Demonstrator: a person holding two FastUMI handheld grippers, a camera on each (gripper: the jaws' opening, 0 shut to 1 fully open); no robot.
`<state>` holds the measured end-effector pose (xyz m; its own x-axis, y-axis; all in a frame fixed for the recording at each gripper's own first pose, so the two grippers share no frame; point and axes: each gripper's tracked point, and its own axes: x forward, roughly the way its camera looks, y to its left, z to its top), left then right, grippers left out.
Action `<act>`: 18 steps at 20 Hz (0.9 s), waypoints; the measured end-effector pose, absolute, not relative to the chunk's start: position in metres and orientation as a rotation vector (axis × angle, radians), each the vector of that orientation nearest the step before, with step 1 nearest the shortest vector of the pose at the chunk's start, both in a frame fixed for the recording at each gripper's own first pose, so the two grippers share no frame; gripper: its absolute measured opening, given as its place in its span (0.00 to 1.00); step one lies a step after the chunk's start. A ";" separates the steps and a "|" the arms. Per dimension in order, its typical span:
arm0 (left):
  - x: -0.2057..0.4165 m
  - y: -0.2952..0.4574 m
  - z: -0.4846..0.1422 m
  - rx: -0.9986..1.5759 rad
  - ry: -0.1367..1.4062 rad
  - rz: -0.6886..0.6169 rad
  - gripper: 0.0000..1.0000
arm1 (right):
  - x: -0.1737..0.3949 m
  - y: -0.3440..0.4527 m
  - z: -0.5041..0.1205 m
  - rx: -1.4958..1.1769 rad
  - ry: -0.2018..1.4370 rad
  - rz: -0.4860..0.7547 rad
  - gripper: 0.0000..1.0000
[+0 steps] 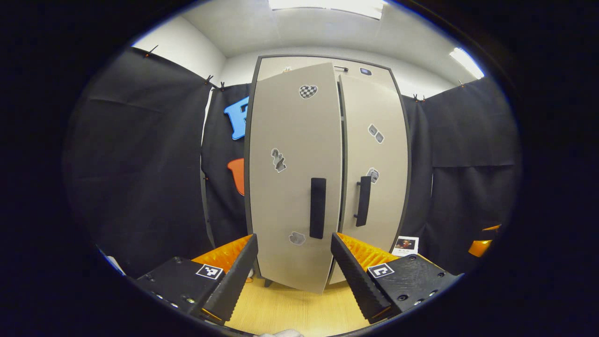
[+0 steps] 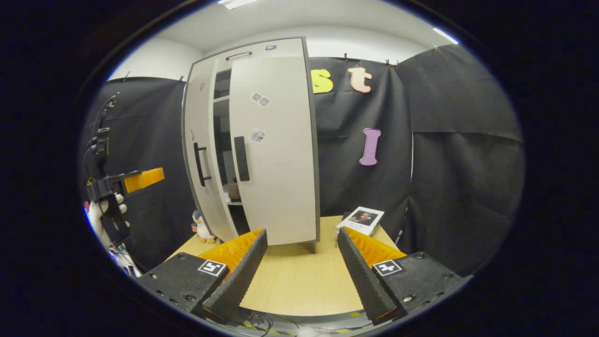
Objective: Grab one shoe with the right hand and put it into the shoe cabinet, grab the other shoe with the left hand and put it into the shoe cabinet; then close the right door with the right hand and the left door with the left hand.
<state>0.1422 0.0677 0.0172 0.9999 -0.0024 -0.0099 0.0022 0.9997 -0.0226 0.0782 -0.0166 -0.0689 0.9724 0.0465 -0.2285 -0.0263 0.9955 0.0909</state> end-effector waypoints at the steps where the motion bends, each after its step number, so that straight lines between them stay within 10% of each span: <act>1: 0.132 0.067 0.018 -0.024 0.013 -0.007 0.96 | 0.078 -0.015 -0.068 0.087 0.225 0.036 0.99; 18: 0.032 0.082 -0.030 -0.048 0.070 0.043 0.95 | 0.071 0.020 -0.042 0.069 0.116 0.065 0.99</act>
<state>0.0323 0.0824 -0.0298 0.9966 0.0413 -0.0708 -0.0446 0.9979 -0.0461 0.0712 0.0203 -0.0421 0.9911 0.0684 -0.1138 -0.0604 0.9955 0.0728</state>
